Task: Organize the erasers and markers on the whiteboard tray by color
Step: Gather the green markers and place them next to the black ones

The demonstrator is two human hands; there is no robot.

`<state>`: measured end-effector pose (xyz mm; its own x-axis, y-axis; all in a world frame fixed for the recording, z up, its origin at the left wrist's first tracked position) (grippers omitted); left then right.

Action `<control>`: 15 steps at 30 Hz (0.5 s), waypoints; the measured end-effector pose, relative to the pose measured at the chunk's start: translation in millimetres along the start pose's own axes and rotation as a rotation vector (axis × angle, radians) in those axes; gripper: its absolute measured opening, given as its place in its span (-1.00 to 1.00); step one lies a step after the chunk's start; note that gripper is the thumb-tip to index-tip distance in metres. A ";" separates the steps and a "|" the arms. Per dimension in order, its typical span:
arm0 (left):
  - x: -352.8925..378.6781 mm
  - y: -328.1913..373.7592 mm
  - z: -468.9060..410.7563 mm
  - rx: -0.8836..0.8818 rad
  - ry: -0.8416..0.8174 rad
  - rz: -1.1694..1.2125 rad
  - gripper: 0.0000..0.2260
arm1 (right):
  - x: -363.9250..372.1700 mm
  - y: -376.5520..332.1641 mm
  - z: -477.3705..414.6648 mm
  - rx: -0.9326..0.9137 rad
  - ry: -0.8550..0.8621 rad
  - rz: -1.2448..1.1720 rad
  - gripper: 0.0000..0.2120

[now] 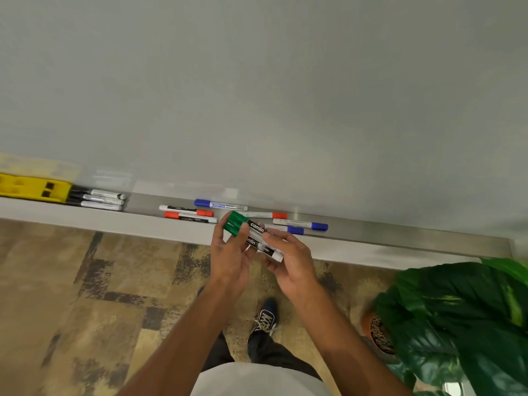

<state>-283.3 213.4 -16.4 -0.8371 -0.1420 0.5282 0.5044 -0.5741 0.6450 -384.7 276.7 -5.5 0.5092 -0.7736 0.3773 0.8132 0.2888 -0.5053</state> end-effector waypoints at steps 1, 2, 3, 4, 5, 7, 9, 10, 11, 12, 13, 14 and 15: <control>-3.7 4.8 -0.6 0.015 0.012 0.000 -0.60 | 5.6 3.5 -0.8 0.000 -0.010 0.032 -0.82; -7.6 9.5 -1.4 0.031 0.021 -0.007 -0.57 | 11.0 6.9 -1.7 -0.003 -0.021 0.070 -0.84; -11.9 14.3 -2.5 0.049 0.028 -0.018 -0.54 | 16.7 10.0 -2.5 -0.007 -0.030 0.114 -0.84; -16.4 19.2 -3.9 0.070 0.036 -0.033 -0.54 | 22.4 12.8 -3.8 -0.016 -0.036 0.161 -0.84; -21.2 24.3 -5.3 0.090 0.048 -0.049 -0.54 | 27.8 15.4 -5.0 -0.028 -0.039 0.211 -0.82; -31.6 34.5 -8.3 0.120 0.077 -0.077 -0.57 | 37.9 20.0 -8.0 -0.074 -0.042 0.340 -0.83; -42.2 44.6 -11.6 0.134 0.118 -0.098 -0.58 | 48.6 24.4 -11.2 -0.148 -0.062 0.501 -0.86; -47.7 49.7 -13.5 0.138 0.145 -0.108 -0.58 | 54.5 26.4 -13.3 -0.190 -0.072 0.590 -0.88; -53.5 54.9 -15.9 0.140 0.172 -0.111 -0.59 | 60.7 27.3 -15.5 -0.237 -0.071 0.687 -0.90; -59.8 60.6 -18.5 0.141 0.199 -0.107 -0.59 | 67.1 27.6 -18.4 -0.297 -0.057 0.796 -0.91; -66.5 66.6 -21.4 0.140 0.226 -0.096 -0.59 | 73.2 27.3 -22.6 -0.375 -0.037 0.907 -0.89; -73.6 73.0 -24.3 0.138 0.253 -0.081 -0.59 | 79.5 26.9 -28.3 -0.465 -0.017 1.014 -0.87; -81.1 79.2 -27.1 0.131 0.277 -0.065 -0.59 | 86.3 26.6 -34.6 -0.553 -0.002 1.114 -0.83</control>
<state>-181.1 157.7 -23.1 -0.8853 -0.3328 0.3247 0.4558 -0.4830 0.7476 -328.9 198.1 -13.2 0.8462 -0.2590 -0.4657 -0.2895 0.5103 -0.8098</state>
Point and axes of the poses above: each hand's wrist, its own z-axis away from the middle knuckle, its own x-axis out of the palm, y = z × x, the point moved 2 cm from there along -z, towards the middle knuckle, and after that the axes turned 5 degrees about x, right-handed, at the moved point
